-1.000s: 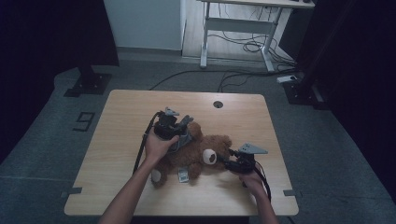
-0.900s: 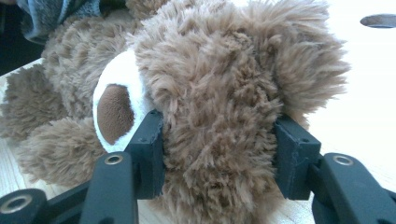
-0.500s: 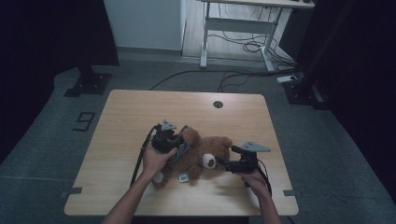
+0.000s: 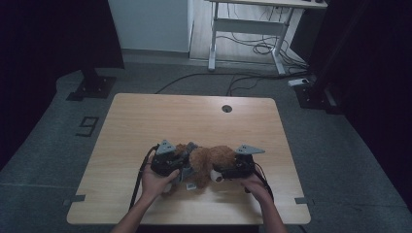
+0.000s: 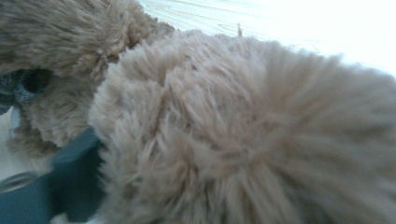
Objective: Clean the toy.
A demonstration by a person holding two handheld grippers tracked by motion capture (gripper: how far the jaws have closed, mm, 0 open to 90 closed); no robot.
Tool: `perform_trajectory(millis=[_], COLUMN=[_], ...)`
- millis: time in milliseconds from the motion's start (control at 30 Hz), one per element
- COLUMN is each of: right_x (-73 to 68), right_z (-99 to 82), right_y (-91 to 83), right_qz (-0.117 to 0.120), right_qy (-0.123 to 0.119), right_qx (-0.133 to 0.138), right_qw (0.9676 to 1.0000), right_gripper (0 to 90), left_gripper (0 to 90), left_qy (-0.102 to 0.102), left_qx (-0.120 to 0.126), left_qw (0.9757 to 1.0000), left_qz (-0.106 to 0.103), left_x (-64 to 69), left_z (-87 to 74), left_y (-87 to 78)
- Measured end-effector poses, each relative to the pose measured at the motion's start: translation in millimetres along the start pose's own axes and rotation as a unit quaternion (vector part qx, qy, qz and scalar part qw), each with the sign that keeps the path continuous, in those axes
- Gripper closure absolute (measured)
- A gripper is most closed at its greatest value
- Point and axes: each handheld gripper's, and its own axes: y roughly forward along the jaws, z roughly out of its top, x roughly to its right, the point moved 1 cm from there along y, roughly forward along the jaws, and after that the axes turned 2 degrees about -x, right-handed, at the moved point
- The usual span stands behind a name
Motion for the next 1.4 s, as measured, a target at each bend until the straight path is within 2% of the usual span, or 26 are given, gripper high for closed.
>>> perform_trajectory(millis=[67, 133, 200, 267, 333, 400, 500, 633, 700, 800, 900, 1033, 1100, 1167, 1267, 1400], right_x=[0.8, -0.1, -1.9, -3.1, -2.3, -2.4, -1.8, 9.6, 17.3, 22.0, 23.6, 27.4, 28.4, 27.6, 25.6, 24.4], right_z=[-1.2, -1.8, 0.5, 4.6, 7.8, 13.2, 22.0, 31.2, 30.1, 23.1, 15.3, 3.3, -2.0, -6.3, -8.8, -10.6], right_y=[-3.2, -4.8, -5.2, -4.1, -2.2, 1.2, 4.1, 7.1, 7.4, 4.2, 0.0, -3.5, -4.9, -6.5, -8.4, -9.5], right_qz=[0.0, -0.011, -0.022, -0.031, -0.038, -0.051, -0.075, -0.109, -0.108, -0.089, -0.07, -0.052, -0.044, -0.037, -0.032, -0.033], right_qy=[-0.007, -0.016, -0.029, -0.031, -0.024, -0.028, -0.042, -0.041, -0.037, -0.045, -0.047, -0.047, -0.045, -0.05, -0.053, -0.05], right_qx=[0.004, 0.013, 0.019, 0.031, 0.047, 0.066, 0.086, 0.102, 0.101, 0.1, 0.094, 0.089, 0.089, 0.094, 0.091, 0.088], right_qw=[1.0, 0.9997, 0.9992, 0.9986, 0.9979, 0.9961, 0.9926, 0.988, 0.9883, 0.9899, 0.992, 0.9935, 0.994, 0.9936, 0.994, 0.9943], right_gripper=[23.5, 32.4, 38.2, 42.4, 45.2, 47.0, 47.4, 47.1, 46.5, 44.9, 43.1, 42.3, 41.8, 41.2, 40.6, 40.3], left_gripper=[79.0, 78.9, 78.9, 78.9, 78.9, 78.9, 79.0, 78.9, 78.9, 78.8, 78.8, 78.8, 78.7, 78.6, 78.5, 78.3], left_qy=[0.001, 0.002, 0.003, 0.002, 0.0, 0.0, -0.016, -0.024, -0.022, -0.022, -0.017, 0.01, 0.023, 0.032, 0.05, 0.055], left_qx=[0.011, 0.021, 0.024, 0.027, 0.029, 0.031, 0.043, 0.052, 0.053, 0.064, 0.083, 0.091, 0.088, 0.079, 0.056, 0.004], left_qw=[0.9999, 0.9998, 0.9997, 0.9996, 0.9996, 0.9995, 0.999, 0.9983, 0.9983, 0.9977, 0.9963, 0.9956, 0.9956, 0.9959, 0.9963, 0.9966], left_qz=[-0.002, -0.007, -0.006, -0.003, 0.001, 0.005, 0.001, 0.001, 0.004, 0.001, -0.012, -0.019, -0.025, -0.029, -0.042, -0.061], left_x=[1.6, 3.0, 2.3, -0.3, -4.5, -8.0, -14.3, -16.1, -15.6, -13.8, -6.6, 9.9, 20.1, 28.9, 45.0, 64.3], left_z=[-1.7, -1.2, 2.1, 6.7, 12.7, 18.0, 28.8, 42.7, 48.1, 58.8, 77.2, 101.4, 114.1, 122.6, 131.7, 125.7], left_y=[-1.5, -4.1, -6.8, -9.1, -11.7, -13.3, -17.2, -20.3, -20.4, -23.6, -30.4, -35.4, -32.4, -25.8, -5.8, 36.1])
